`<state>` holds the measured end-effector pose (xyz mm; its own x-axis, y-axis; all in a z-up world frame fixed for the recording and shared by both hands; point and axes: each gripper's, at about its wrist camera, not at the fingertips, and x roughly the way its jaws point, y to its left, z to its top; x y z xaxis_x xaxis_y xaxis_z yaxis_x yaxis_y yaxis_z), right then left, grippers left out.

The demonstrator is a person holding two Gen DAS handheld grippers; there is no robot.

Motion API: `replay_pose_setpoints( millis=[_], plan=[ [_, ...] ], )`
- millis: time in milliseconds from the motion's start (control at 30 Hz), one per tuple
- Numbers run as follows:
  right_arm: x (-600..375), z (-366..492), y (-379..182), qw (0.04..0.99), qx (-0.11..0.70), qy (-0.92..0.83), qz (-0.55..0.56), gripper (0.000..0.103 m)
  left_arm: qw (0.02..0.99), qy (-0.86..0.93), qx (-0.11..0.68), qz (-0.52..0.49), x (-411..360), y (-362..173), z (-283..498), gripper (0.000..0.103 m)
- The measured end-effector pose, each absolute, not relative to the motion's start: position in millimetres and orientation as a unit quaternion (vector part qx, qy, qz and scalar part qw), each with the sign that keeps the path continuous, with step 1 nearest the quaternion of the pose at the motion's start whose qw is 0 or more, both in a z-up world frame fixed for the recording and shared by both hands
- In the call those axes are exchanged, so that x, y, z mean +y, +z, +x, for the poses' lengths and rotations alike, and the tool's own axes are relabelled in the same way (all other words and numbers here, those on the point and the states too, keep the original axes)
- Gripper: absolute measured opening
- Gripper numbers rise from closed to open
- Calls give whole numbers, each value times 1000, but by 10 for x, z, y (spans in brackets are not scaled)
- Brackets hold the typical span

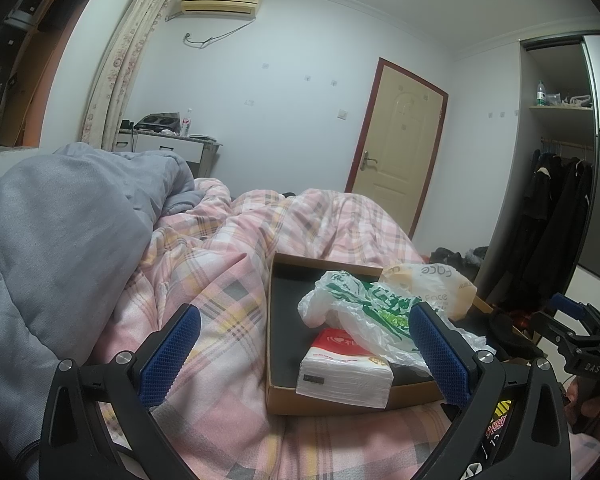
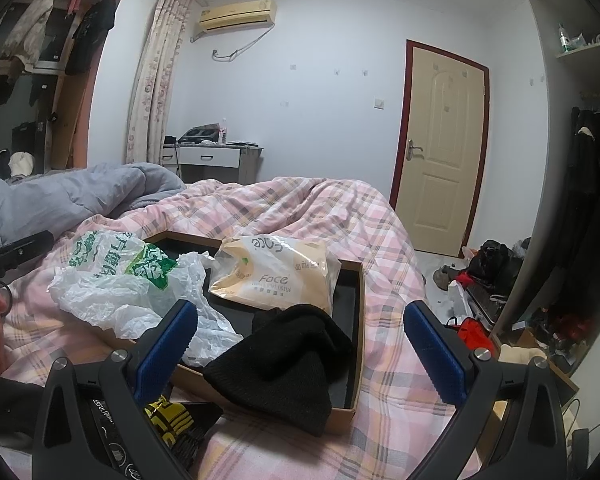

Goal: Organize soft objects
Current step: 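Move the right tool down toward the black-and-yellow wipes pack beside the tray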

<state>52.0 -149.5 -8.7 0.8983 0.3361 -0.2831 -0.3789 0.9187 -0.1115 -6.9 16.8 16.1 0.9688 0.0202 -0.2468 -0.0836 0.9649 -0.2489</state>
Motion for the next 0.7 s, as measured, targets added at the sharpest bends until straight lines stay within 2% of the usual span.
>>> replay_pose_setpoints(
  millis=[233, 533, 700],
  plan=[
    [-1537, 492, -60, 973, 118, 184, -70, 102, 984, 27, 122, -129, 168, 163, -69, 103],
    [-1643, 295, 70, 982, 44, 175, -49, 102, 984, 27, 122, -130, 172, 160, -72, 103],
    [-1607, 342, 77, 974, 63, 210, -57, 102, 984, 26, 122, -130, 173, 160, -70, 103]
  ],
)
